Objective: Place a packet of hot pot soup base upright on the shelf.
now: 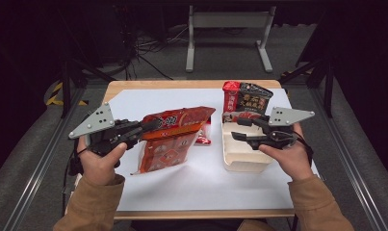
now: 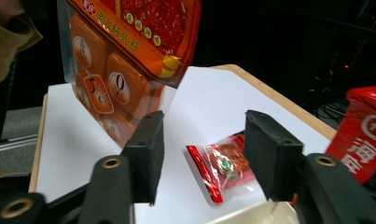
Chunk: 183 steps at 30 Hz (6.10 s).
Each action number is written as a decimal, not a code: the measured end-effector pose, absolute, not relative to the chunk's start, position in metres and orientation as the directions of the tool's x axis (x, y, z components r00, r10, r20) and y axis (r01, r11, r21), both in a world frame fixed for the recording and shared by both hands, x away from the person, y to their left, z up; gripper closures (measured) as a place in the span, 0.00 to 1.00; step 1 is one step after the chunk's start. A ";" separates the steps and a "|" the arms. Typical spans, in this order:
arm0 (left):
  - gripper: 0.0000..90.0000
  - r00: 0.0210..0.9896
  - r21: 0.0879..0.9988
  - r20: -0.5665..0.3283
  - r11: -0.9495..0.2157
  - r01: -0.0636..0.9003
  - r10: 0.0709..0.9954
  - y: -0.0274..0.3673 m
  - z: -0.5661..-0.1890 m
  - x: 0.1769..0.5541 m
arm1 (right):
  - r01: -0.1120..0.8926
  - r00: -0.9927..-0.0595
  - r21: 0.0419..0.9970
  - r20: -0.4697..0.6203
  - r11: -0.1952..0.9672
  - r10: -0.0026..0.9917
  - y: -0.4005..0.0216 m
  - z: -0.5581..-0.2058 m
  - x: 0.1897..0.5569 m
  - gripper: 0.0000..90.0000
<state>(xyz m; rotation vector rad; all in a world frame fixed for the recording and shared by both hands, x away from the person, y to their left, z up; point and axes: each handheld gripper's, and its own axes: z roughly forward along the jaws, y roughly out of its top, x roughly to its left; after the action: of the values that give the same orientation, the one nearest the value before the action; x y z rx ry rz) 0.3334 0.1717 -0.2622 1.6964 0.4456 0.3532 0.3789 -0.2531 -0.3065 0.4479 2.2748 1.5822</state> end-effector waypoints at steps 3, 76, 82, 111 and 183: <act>1.00 0.883 0.987 -0.011 -0.136 0.084 0.470 0.168 -0.261 0.333 | 0.085 -0.903 0.946 -0.061 0.314 0.426 -0.246 -0.309 0.380 0.46; 1.00 0.905 0.996 0.014 -0.090 0.026 0.425 0.154 -0.255 0.328 | 0.023 -0.990 0.952 -0.021 0.307 0.139 -0.148 -0.355 0.389 0.50; 1.00 0.904 0.995 0.011 -0.090 0.031 0.428 0.155 -0.256 0.329 | 0.015 -0.995 0.948 -0.019 0.318 0.103 -0.149 -0.354 0.388 0.72; 0.76 0.874 0.983 -0.044 -0.135 0.124 0.483 0.164 -0.262 0.342 | 0.081 -0.989 0.908 0.023 0.410 0.146 -0.164 -0.326 0.381 0.78; 0.19 0.690 0.865 -0.132 -0.256 0.431 0.712 0.212 -0.355 0.429 | 0.199 -0.818 0.923 -0.030 0.331 0.574 -0.292 -0.260 0.403 0.78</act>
<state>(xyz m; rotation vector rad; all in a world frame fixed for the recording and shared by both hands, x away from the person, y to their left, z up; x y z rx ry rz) 0.4288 0.2117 -0.3553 1.8950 0.8913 0.3511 0.4028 -0.2918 -0.2604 0.6863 2.2506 1.4850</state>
